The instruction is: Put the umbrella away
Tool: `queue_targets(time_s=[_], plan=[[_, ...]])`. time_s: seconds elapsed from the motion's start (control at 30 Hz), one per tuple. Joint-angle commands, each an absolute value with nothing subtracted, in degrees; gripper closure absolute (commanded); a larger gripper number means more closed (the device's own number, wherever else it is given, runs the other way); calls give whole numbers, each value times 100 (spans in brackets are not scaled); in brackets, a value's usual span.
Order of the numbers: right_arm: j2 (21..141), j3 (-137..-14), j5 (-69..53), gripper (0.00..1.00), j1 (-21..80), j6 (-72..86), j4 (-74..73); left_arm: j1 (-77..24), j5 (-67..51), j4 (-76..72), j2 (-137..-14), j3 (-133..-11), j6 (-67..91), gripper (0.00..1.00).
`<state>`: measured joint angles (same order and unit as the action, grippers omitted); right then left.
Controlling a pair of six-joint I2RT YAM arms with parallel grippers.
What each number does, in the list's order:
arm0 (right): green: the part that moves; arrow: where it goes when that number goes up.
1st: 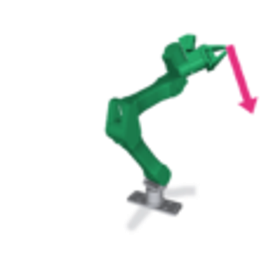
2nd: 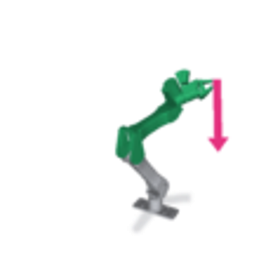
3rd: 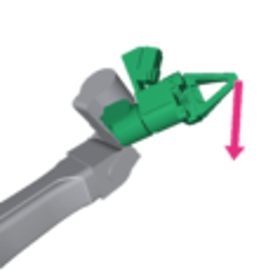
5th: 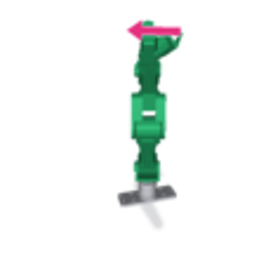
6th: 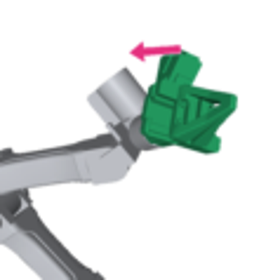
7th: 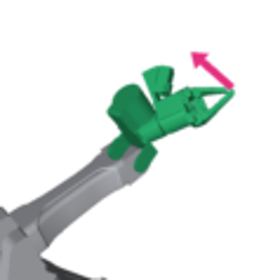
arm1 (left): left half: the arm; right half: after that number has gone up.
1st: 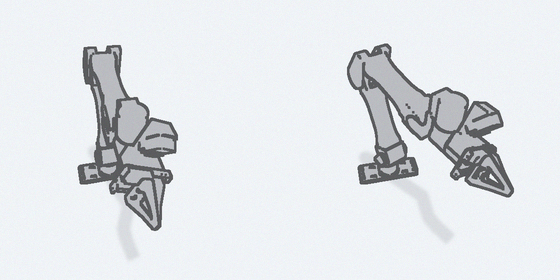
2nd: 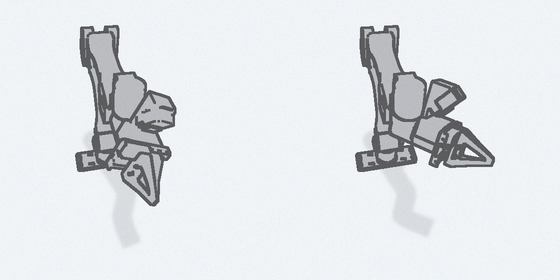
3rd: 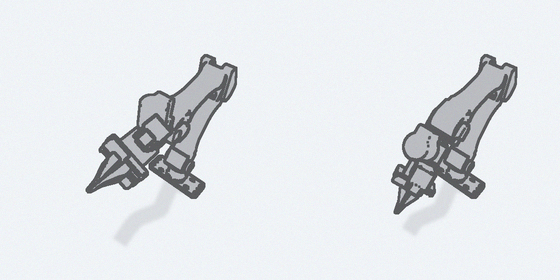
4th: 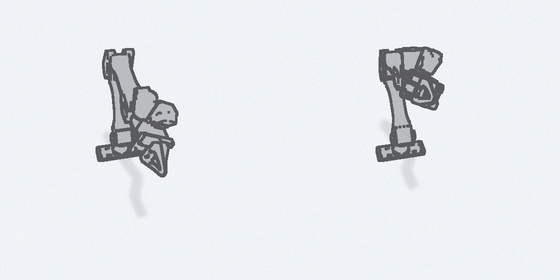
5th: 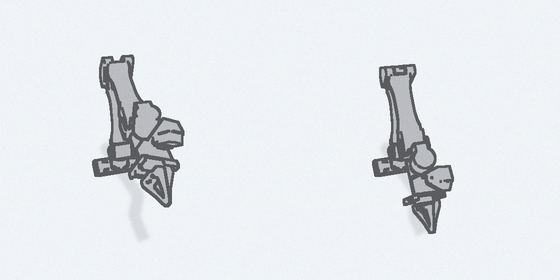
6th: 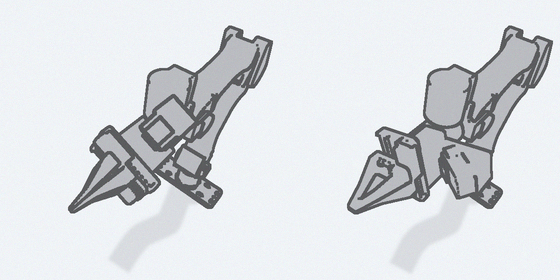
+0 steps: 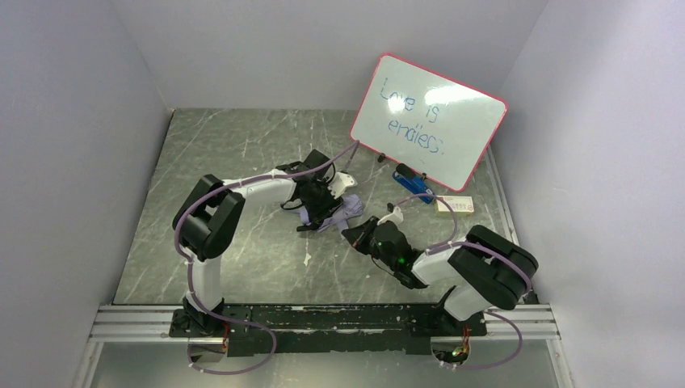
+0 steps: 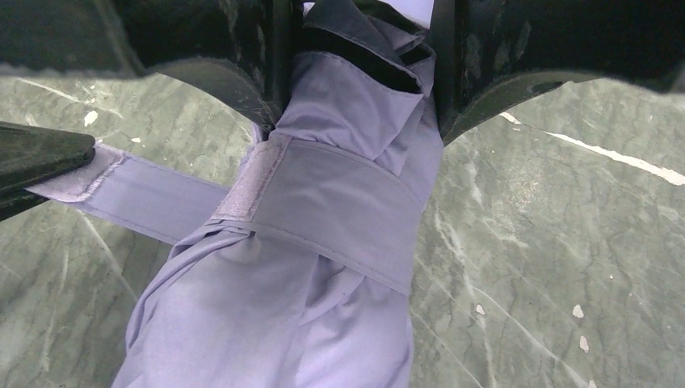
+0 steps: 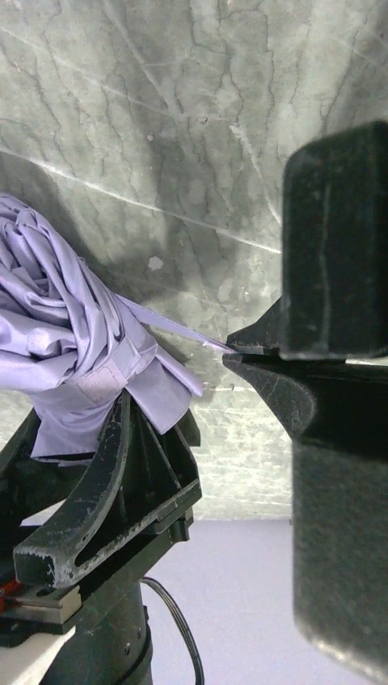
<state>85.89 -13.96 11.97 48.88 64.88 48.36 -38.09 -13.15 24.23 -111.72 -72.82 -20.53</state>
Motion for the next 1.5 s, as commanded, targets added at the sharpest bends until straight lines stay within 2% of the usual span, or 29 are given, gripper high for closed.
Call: queue_targets(time_s=[0.0, 0.27, 0.43, 0.83, 1.47], plan=[[8386, -1369, 828, 100, 5150, 6416, 5734, -3576, -9, 2542, -11693, -6975, -2020, 95], [9262, -2025, 777, 100, 5124, 6496, 6391, -3655, -9, 2539, -11587, -6879, -2109, 95], [9518, -2001, 1076, 100, 5067, 6800, 6945, -3687, -14, 2515, -11543, -6817, -2151, 95], [9422, -2096, 1593, 100, 4901, 7043, 6668, -3752, -18, 2496, -11489, -6768, -2213, 95], [9447, -2336, 1723, 100, 4693, 7230, 5797, -3891, -11, 2452, -11470, -6680, -2318, 95]])
